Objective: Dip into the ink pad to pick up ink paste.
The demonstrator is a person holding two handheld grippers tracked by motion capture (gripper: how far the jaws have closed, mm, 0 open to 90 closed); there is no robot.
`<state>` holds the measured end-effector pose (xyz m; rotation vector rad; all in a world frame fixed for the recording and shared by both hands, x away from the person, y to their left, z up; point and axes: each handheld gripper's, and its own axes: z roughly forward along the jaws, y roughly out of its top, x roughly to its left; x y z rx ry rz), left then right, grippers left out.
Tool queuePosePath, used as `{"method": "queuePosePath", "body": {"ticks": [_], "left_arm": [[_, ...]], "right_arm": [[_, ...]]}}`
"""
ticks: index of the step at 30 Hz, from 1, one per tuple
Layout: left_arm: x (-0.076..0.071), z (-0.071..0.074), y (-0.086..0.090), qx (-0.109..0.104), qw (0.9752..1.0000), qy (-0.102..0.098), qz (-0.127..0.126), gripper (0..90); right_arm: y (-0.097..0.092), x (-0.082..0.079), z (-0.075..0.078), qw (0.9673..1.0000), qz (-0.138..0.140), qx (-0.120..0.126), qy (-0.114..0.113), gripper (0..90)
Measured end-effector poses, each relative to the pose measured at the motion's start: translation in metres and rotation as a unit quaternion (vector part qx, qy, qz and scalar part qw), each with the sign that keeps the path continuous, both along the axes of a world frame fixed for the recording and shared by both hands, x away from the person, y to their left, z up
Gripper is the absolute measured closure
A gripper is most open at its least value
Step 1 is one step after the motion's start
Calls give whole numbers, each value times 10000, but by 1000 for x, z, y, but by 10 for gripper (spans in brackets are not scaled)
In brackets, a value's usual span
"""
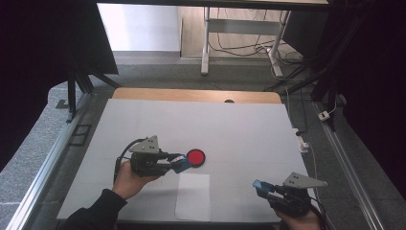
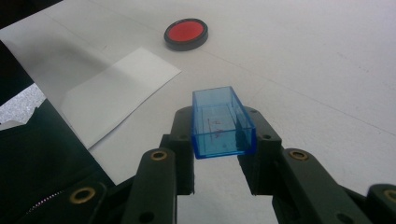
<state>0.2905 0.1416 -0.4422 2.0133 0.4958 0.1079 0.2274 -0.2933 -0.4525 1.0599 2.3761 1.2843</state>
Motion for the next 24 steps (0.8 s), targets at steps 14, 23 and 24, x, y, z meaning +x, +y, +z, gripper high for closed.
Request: {"method": "queuePosePath", "body": {"ticks": [14, 23, 24], "left_arm": [[22, 2, -15, 111, 9994, 251, 210, 696], [34, -1, -27, 342, 9986, 210, 347, 695], [36, -2, -28, 356, 9984, 225, 365, 695]], "right_arm": [[0, 0, 0, 10000, -1, -32, -31, 686], [0, 0, 0, 10000, 11, -33, -15, 686], [0, 0, 0, 10000, 12, -34, -16, 686]]}}
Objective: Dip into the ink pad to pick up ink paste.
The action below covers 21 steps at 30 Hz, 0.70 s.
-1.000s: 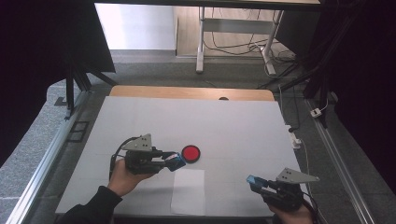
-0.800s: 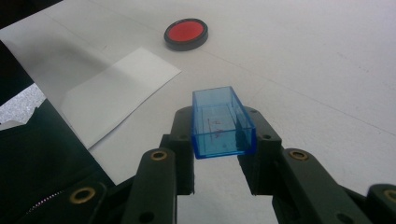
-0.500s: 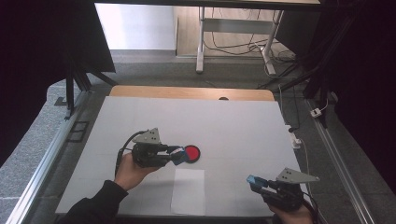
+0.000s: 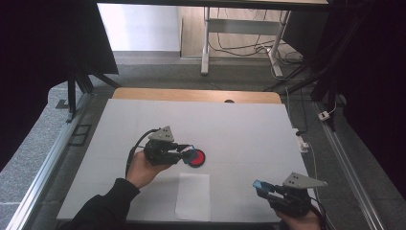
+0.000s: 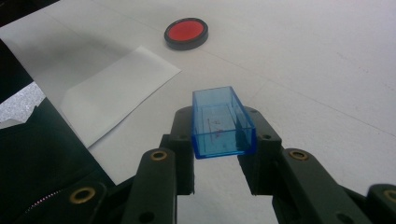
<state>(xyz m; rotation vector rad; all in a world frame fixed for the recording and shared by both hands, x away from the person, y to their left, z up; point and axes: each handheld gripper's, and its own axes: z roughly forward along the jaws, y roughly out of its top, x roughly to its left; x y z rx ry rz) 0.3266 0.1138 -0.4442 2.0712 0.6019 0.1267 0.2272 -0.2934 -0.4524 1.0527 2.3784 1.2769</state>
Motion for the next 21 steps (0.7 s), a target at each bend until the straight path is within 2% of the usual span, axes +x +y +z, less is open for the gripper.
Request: {"method": "queuePosePath", "body": {"ticks": [12, 21], "left_arm": [[17, -10, -10, 126, 9999, 3, 110, 695], [30, -20, -18, 276, 9994, 111, 168, 696]], "right_arm": [[0, 0, 0, 10000, 14, -7, -8, 686], [0, 0, 0, 10000, 0, 7, -12, 686]]}}
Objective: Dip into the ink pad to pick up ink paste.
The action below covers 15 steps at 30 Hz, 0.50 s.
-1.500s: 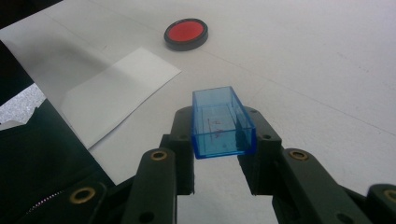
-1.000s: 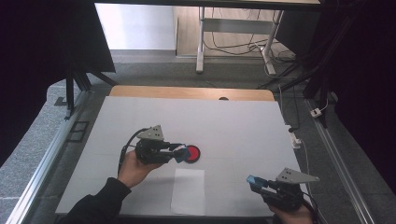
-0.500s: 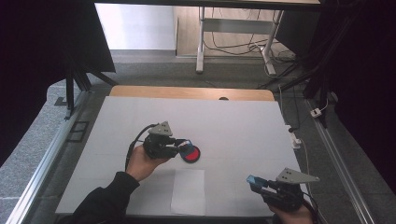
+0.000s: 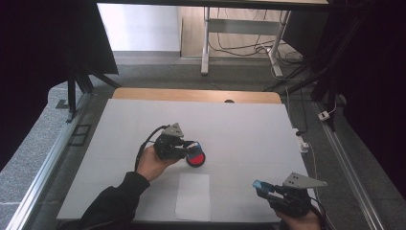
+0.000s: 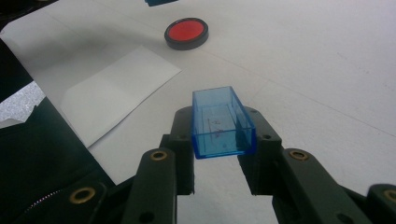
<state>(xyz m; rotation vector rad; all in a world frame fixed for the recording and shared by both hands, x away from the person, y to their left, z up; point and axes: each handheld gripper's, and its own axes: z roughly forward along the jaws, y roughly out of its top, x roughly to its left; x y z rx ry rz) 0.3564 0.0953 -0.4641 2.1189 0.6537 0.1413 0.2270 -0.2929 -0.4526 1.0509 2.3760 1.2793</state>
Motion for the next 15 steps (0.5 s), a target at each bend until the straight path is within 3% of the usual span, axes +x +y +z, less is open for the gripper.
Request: {"method": "queuePosePath", "body": {"ticks": [15], "left_arm": [[13, -15, -5, 134, 9998, 84, 109, 696]], "right_arm": [[0, 0, 0, 10000, -22, -61, 3, 686]]}}
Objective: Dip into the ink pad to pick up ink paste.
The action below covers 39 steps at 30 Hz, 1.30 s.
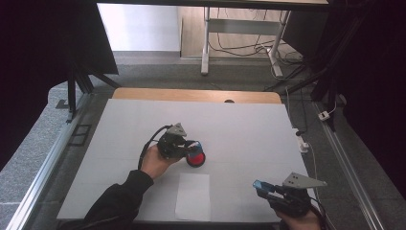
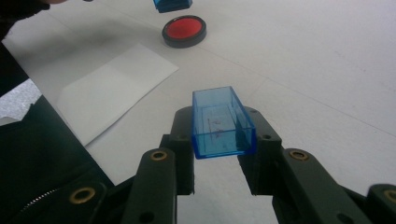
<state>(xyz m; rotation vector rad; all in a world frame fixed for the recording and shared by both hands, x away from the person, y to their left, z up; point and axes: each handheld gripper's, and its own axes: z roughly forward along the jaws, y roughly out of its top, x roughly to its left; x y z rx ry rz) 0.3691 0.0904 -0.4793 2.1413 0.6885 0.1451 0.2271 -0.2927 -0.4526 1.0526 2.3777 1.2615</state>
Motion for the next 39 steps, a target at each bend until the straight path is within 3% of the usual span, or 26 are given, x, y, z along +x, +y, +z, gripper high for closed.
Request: {"method": "queuePosePath", "body": {"ticks": [20, 39], "left_arm": [[4, -15, -12, 323, 9994, 74, -43, 696], [6, -19, -18, 554, 9982, 170, 150, 697]], "right_arm": [[-1, 0, 0, 10000, -1, -20, 46, 685], [0, 0, 0, 10000, 10, -54, 63, 685]]}}
